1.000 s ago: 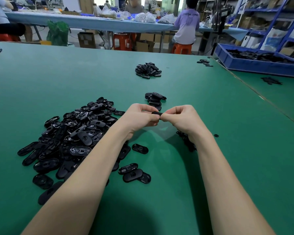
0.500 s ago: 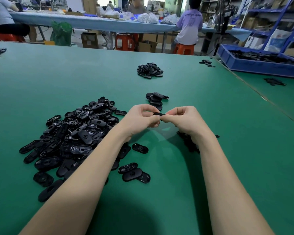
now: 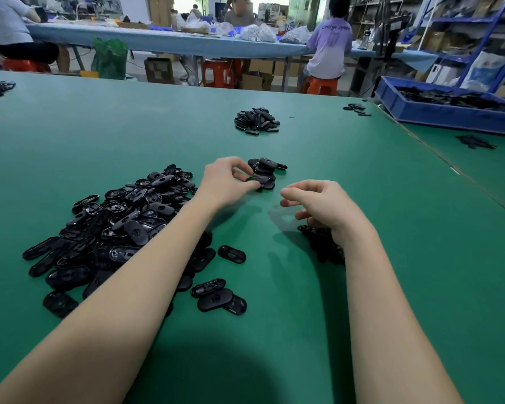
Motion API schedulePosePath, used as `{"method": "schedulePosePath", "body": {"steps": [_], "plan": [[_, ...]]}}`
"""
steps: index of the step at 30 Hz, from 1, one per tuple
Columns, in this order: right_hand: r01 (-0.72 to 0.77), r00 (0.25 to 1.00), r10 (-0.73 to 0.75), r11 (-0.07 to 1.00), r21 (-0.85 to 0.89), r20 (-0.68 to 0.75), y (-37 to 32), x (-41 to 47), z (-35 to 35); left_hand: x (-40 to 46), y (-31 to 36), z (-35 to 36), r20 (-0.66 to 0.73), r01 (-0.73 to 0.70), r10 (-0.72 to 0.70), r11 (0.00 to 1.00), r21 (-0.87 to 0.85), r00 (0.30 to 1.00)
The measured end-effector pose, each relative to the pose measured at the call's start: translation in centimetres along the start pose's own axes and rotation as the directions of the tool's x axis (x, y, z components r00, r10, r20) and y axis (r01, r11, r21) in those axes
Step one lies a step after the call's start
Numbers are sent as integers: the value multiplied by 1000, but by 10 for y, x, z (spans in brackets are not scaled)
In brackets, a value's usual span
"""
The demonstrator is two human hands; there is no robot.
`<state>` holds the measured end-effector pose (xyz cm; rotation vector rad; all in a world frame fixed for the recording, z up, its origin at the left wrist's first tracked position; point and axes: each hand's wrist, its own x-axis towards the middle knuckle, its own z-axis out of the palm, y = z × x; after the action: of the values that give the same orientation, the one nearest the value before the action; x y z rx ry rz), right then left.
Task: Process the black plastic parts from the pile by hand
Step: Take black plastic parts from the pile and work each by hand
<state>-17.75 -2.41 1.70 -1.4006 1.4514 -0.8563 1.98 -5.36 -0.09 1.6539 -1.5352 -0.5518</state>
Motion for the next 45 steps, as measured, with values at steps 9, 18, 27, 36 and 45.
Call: {"method": "schedulePosePath", "body": {"steps": [9, 18, 27, 36, 45], "plan": [[34, 999, -34, 999, 2, 29, 1, -1, 1, 42, 8, 21, -30, 95, -94, 995, 16, 995], [65, 993, -54, 992, -109, 102, 0, 0, 5, 22, 4, 8, -48, -74, 81, 989, 126, 996], [212, 914, 2, 850, -482, 405, -13, -5, 32, -20, -1, -19, 144, -24, 46, 988, -152, 989], [311, 872, 48, 713, -629, 486, -25, -9, 50, -26, 3, -20, 196, 17, 34, 967, -253, 980], [249, 966, -202, 893, -374, 161, -9, -1, 11, -30, 7, -21, 361, 155, -16, 920, -360, 932]]}}
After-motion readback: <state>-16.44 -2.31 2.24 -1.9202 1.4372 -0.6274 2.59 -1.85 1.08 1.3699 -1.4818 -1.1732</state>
